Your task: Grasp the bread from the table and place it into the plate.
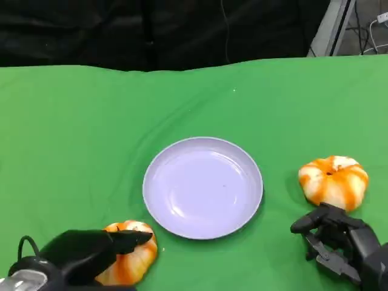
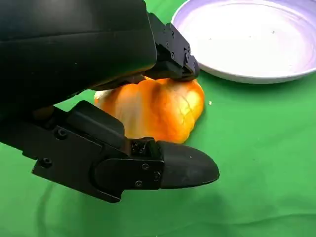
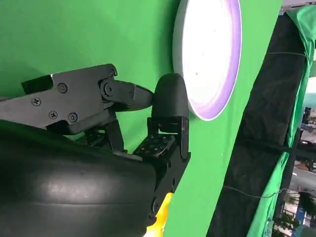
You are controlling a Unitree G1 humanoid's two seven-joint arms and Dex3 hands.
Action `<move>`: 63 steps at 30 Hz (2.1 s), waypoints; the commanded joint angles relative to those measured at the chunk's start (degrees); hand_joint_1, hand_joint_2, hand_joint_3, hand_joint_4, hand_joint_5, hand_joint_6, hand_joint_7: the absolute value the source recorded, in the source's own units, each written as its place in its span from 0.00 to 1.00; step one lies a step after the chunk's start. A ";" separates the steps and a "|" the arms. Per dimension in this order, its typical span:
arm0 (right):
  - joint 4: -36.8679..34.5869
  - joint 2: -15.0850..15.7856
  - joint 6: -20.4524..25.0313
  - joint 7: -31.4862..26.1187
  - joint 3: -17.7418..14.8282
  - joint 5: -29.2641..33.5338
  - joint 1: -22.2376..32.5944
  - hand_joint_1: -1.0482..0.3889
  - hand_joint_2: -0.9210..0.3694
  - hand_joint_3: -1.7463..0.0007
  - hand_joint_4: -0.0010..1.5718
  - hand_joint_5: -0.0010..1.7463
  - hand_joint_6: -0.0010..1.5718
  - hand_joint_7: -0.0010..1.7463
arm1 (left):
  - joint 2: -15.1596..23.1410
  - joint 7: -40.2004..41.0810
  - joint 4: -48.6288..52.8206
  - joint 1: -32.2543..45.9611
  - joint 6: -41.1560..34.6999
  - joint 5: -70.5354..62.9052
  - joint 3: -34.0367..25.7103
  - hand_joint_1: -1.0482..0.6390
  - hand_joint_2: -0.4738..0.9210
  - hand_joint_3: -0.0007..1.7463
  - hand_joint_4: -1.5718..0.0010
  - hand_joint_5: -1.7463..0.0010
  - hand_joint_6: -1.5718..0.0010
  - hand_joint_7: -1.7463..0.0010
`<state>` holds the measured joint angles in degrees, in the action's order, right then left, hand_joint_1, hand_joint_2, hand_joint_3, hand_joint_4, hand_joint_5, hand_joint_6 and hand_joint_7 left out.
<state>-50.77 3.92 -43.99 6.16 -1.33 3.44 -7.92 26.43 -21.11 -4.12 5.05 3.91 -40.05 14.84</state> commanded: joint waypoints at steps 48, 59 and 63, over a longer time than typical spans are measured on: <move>-0.23 0.53 0.85 0.29 -0.42 -0.73 0.34 0.66 0.00 0.72 0.42 0.98 0.46 0.68 | -3.73 26.67 9.60 1.36 -0.81 0.81 -0.24 0.57 1.00 0.07 0.60 0.00 0.53 0.28; -0.58 0.57 0.66 0.59 -0.52 -0.85 0.15 0.65 0.00 0.72 0.43 0.98 0.46 0.68 | -5.11 37.73 19.65 -1.90 5.96 0.48 -0.08 0.58 1.00 0.05 0.58 0.00 0.59 0.17; -0.98 0.54 0.61 0.51 -0.50 -0.75 -0.16 0.65 0.00 0.72 0.43 0.98 0.46 0.68 | -5.34 38.49 19.15 -1.73 7.22 1.28 -0.68 0.59 1.00 0.04 0.58 0.00 0.59 0.17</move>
<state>-50.84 3.92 -43.68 6.69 -1.41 3.31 -8.05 20.30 16.23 13.89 3.11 11.87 -38.83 15.30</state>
